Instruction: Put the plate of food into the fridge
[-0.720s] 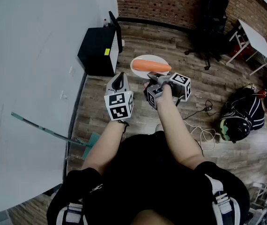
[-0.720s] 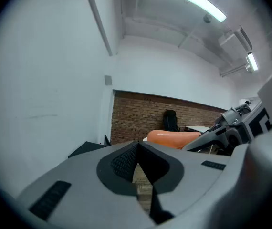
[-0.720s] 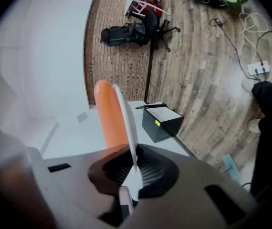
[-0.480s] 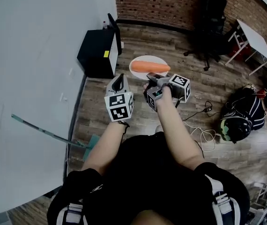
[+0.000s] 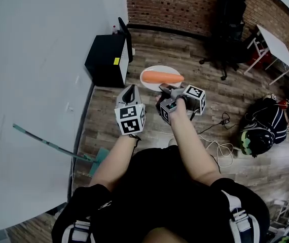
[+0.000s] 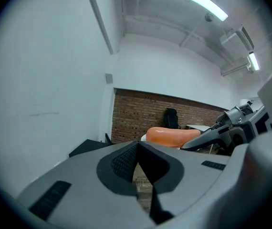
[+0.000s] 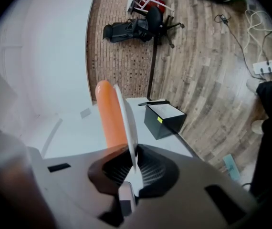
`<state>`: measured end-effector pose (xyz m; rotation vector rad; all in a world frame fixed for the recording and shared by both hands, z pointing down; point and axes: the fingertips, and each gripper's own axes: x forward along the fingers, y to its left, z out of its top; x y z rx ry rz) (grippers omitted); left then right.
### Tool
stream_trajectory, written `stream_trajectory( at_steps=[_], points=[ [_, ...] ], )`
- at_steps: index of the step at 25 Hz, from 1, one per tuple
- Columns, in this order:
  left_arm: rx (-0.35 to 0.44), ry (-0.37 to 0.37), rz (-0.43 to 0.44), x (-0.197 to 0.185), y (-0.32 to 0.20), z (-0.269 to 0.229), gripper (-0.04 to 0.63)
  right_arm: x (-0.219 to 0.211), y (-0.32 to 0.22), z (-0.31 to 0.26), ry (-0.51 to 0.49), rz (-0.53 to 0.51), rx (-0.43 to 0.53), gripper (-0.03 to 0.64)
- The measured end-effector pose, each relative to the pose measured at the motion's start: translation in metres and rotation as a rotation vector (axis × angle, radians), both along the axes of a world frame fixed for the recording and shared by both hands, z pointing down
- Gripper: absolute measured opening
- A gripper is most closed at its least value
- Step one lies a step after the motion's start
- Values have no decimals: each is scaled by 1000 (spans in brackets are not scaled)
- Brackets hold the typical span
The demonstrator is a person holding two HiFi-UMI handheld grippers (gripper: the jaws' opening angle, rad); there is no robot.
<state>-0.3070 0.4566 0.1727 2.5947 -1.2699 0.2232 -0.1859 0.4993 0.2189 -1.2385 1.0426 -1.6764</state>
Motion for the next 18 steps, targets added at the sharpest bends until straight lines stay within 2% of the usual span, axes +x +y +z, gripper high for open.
stream_trajectory(
  at_steps=[10, 14, 18],
  points=[
    [-24, -1, -9, -24, -12, 19, -1, -17, -11, 14, 1, -10, -8, 32],
    [-46, -9, -20, -26, -26, 24, -1, -19, -23, 18, 5, -29, -30, 32],
    [-43, -18, -24, -23, -44, 29, -1, -16, -44, 24, -3, -39, -14, 32]
  ],
)
